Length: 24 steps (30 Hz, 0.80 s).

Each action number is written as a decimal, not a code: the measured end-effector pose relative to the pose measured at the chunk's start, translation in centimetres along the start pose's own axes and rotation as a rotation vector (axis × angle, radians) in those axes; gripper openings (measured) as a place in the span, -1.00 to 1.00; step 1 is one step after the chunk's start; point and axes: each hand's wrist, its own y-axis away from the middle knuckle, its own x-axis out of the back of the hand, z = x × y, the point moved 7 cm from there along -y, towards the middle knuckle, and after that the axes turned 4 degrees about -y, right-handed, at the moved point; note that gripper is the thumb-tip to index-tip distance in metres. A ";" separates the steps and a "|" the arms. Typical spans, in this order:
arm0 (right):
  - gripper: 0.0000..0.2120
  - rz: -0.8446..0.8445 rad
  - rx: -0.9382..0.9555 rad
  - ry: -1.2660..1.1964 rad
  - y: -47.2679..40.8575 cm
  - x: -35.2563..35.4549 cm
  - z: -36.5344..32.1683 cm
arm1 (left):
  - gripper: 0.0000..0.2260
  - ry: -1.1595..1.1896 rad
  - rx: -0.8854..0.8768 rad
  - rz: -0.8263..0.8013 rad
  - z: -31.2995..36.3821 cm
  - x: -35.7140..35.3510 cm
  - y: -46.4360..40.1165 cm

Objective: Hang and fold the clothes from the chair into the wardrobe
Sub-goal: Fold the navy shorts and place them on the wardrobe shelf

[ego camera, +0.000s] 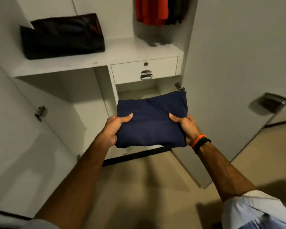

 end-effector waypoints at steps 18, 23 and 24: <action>-0.65 -0.537 0.177 0.167 -22.2 -28.0 -13.5 | -0.54 0.009 -0.069 0.234 16.6 13.9 -14.8; -0.69 -0.770 0.262 0.345 -26.6 -35.8 -19.5 | -0.16 -0.167 -0.168 0.370 23.2 15.6 -18.9; -0.69 -0.810 0.274 0.396 -27.2 -37.1 -20.3 | -0.06 -0.179 -0.208 0.403 24.4 15.9 -19.5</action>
